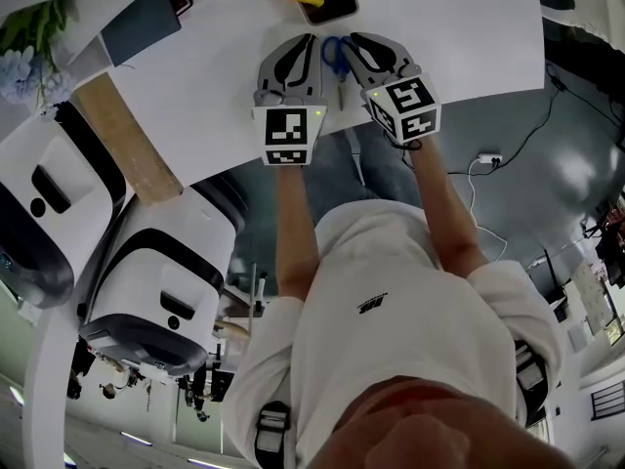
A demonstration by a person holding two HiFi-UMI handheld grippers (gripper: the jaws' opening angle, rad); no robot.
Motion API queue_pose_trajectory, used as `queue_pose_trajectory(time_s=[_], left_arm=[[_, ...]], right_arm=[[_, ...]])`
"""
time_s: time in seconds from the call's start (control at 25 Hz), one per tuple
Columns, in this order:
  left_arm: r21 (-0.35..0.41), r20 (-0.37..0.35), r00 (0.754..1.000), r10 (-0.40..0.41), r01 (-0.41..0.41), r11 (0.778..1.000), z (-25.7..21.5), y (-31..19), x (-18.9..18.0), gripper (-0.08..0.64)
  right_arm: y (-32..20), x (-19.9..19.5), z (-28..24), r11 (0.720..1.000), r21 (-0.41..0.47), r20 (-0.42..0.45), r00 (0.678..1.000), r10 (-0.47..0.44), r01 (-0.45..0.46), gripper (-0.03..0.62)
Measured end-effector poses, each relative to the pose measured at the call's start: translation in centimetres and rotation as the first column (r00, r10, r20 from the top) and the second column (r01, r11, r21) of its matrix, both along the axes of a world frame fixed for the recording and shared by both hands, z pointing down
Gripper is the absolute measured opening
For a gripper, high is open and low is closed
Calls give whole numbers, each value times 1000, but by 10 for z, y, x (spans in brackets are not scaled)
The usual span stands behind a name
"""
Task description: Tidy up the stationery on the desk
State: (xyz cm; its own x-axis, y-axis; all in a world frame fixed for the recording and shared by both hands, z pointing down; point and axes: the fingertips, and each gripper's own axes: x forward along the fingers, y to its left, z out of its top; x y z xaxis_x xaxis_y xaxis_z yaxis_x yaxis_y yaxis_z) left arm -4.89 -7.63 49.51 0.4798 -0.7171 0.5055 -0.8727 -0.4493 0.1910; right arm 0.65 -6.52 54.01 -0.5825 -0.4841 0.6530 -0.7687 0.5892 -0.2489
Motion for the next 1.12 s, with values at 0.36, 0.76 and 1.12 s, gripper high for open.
queue_pose_trajectory(time_s=[0.36,0.76,1.12], left_arm=[[-20,7,1000,28,-28,999,9,5,3,0],[-27,0,999,46,-46,999,11,6,-4,0],[-26,-17,998,58,-58,998,9,6,-9,0]], right_arm=[[20,-8,23,993,-120,-40,999,17,-21,58],[25,-10,43,975,-203,-113,991,74,-96,108],[23,-11,47,980,-176,-248,968,44,-89,89]])
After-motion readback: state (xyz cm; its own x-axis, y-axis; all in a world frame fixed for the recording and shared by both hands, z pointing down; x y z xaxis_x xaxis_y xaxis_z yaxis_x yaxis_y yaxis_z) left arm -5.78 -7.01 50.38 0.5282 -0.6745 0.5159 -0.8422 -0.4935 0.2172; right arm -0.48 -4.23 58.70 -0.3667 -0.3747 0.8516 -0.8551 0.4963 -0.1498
